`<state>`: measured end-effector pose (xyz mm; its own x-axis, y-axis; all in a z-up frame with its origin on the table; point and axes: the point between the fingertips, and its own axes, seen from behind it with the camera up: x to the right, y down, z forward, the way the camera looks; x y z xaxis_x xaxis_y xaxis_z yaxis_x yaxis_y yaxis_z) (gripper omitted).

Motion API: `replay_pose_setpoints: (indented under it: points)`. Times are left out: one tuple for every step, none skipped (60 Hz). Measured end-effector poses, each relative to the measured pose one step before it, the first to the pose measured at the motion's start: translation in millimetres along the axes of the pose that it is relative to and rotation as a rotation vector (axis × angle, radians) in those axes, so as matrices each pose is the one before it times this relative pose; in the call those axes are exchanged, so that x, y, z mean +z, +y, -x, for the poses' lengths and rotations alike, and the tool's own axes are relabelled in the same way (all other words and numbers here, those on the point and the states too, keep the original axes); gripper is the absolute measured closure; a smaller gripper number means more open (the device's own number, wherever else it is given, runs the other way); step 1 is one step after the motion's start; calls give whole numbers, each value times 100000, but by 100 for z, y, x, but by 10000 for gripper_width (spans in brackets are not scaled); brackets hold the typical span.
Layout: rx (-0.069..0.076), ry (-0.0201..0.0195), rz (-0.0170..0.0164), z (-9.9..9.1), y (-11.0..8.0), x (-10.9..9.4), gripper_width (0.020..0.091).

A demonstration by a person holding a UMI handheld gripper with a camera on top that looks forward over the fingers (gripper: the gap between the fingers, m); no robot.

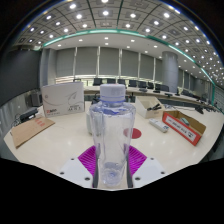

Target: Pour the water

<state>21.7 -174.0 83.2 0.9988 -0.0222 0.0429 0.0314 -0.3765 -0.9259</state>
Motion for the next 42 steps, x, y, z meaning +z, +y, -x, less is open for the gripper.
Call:
replay_pose_setpoints:
  points:
    - [-152,855,-529,-123,-193,-118,722]
    - [-473,421,-90,-191,-139,-182,739]
    - [-748,548,-20,-89,-162,-133,745]
    - [-671,214,112,-21,-150,-89,754]
    - [-676,218,72,-69,-197,-76,771]
    - [-623,440,27,-101,-224,-89,771]
    - [-328,329,100,-73,-229,-72,771]
    - [-471,606,-14,-41,-131,-33,771]
    - [-607,334,313,-128,-276,-73,771]
    - [-627,343,286,-149,-212,-111,770]
    - [-615,481,154,-256,-265,-55,770]
    - [-452,567,-2,-296,-327,-52,770]
    - [-459,714,-153,-282,-393,-27,770]
    - [-564,646,-63,-290,-396,-29,771]
    - [-831,503,23,-289,-373,26,770]
    - [-998,473,62,-281,-390,41,770]
    - [-981,650,-13,-377,-416,87,770]
    - [-906,1029,-127,-298,-470,242,770]
    - [-1118,1042,-141,-492,-479,116,770]
    - [-1387,1048,-208,-284,-452,157,771]
    - [-1525,898,-119,-449,-496,182,770]
    - [-1567,996,-146,-499,-517,208,769]
    - [-1548,1201,-118,-517,-492,234,770]
    - [-1606,1386,-80,-575,-507,291,770]
    - [-1709,1463,-114,-593,-505,282,771]
    - [-1856,1388,-164,-571,-524,323,770]
    - [-1914,1310,-158,-572,-506,373,771]
    - [-1987,1333,-151,-532,-509,352,771]
    - [-2061,1341,-91,-707,-484,411,771]
    - [-2219,1232,-163,-687,-483,384,770]
    - [-2599,1476,-332,-274,-547,624,771]
    - [-2558,1181,-464,-516,-515,480,770]
    - [-2780,1205,-430,-426,-492,560,771]
    - [-2986,1294,-364,-391,-439,584,771]
    - [-3213,1232,-369,-370,-445,623,771]
    - [-3391,1139,-445,-356,-421,633,771]
    - [-3513,1088,-427,-324,-382,662,771]
    - [-3601,1067,-428,-297,-359,648,772]
    - [-3601,1012,-407,-326,-258,689,771]
    - [-3818,1069,-380,-113,-299,654,771]
    - [-3923,851,-386,-90,-352,682,771]
    - [-3993,780,-361,-69,-285,649,771]
